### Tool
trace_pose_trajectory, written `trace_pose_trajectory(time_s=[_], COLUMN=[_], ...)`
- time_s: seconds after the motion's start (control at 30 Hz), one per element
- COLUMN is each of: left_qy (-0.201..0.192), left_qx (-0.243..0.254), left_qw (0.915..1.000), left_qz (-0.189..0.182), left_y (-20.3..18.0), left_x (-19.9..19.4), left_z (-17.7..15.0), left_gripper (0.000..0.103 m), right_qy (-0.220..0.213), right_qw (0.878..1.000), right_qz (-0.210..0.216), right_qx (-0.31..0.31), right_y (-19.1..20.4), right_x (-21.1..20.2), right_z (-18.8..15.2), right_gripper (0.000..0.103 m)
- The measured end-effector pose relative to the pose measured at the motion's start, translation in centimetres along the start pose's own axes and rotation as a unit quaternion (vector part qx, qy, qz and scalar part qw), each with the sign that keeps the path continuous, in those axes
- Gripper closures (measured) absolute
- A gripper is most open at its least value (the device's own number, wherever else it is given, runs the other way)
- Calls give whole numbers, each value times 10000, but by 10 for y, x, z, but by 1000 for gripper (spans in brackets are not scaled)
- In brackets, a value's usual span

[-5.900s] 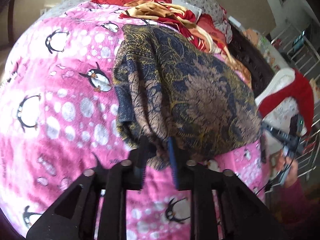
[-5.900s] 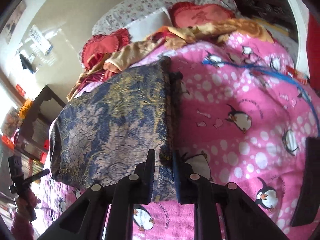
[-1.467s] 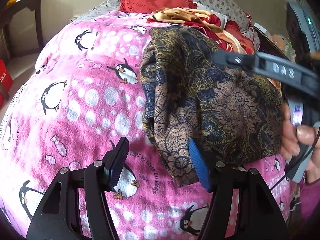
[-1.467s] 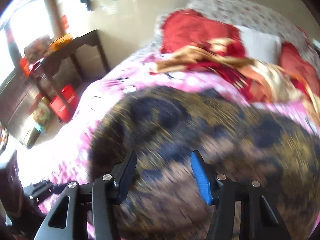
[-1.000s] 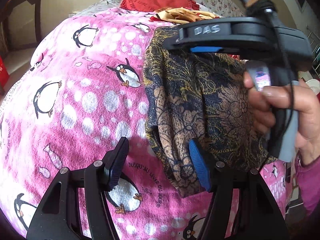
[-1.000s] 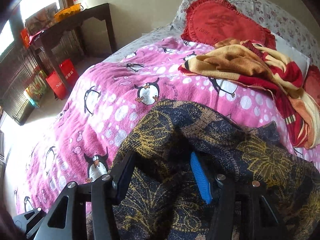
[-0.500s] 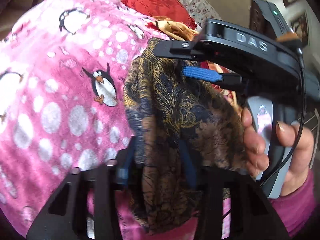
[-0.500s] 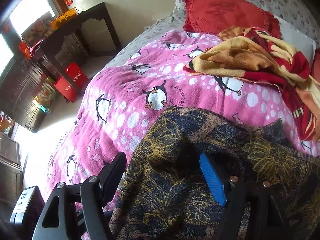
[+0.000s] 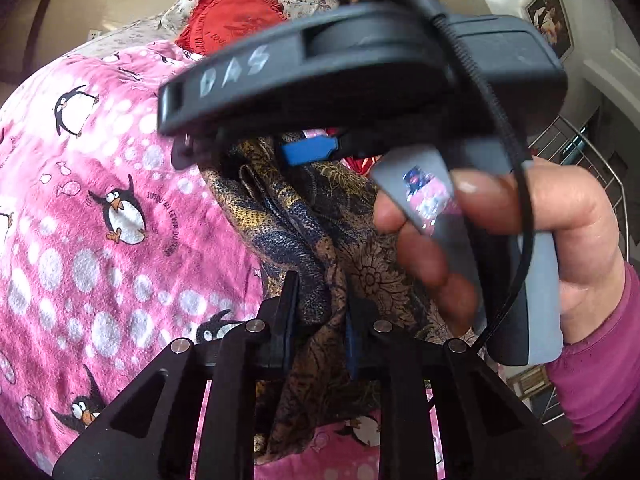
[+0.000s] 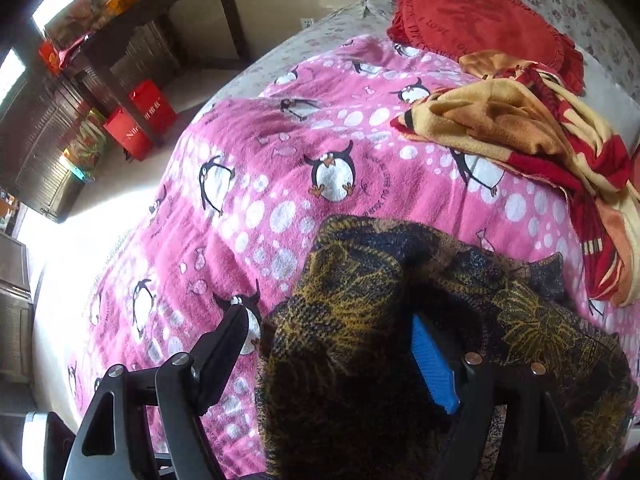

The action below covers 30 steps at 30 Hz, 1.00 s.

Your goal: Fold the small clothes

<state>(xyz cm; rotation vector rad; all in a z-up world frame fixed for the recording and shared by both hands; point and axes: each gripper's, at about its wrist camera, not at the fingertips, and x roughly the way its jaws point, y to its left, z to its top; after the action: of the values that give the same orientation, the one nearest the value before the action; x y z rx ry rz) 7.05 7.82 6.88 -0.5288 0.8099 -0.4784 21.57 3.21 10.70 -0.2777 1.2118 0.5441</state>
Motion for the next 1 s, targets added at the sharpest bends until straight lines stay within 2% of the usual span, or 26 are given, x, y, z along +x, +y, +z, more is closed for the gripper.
trace_pose_trajectory(time_s=[0.03,0.1,0.13,0.17,0.23,0.27,0.4,0.6,0.7,0.83,1.0], left_qy=[15,42,51,67,66,69,137,429,602,880,1338], left_qx=[7,35,57,77,148,218,540,1111,1327,1600,1643], left_qw=[10000,10000,9999,9999,9999,9997,9982,9906,9857,9788,9732], left_qz=[26,64,79,56,6,-34,-232,-669,-842,-929,-893], left_y=[-2,-9,-14,-17,-29,-36,-68,-145,-182,-231,-257], left_x=[1,3,4,4,-1,-1,3,24,46,89,125], left_z=[0,-1,-2,-1,-9,-8,2,16,16,7,-12], left_gripper=[85,85,85,85,85,85,85,85,85,85,84], right_qy=[141,163,96,-32,-377,-543,-1096,-1557,-1758,-1843,-1751], right_qw=[9998,9994,9992,9992,9992,9984,9928,9842,9786,9713,9641], right_qz=[-118,-265,-321,-334,-157,-38,260,283,179,-6,-215], right_qx=[-44,-160,-225,-231,49,144,408,788,1057,1501,1983], right_y=[1,-1,-2,-5,-20,-28,-58,-109,-146,-199,-253], right_x=[5,11,11,7,-10,-20,-62,-120,-147,-164,-156], right_z=[-3,-10,-14,-18,-29,-34,-57,-92,-122,-162,-204], right_gripper=[25,27,40,63,81,84,86,87,87,87,87])
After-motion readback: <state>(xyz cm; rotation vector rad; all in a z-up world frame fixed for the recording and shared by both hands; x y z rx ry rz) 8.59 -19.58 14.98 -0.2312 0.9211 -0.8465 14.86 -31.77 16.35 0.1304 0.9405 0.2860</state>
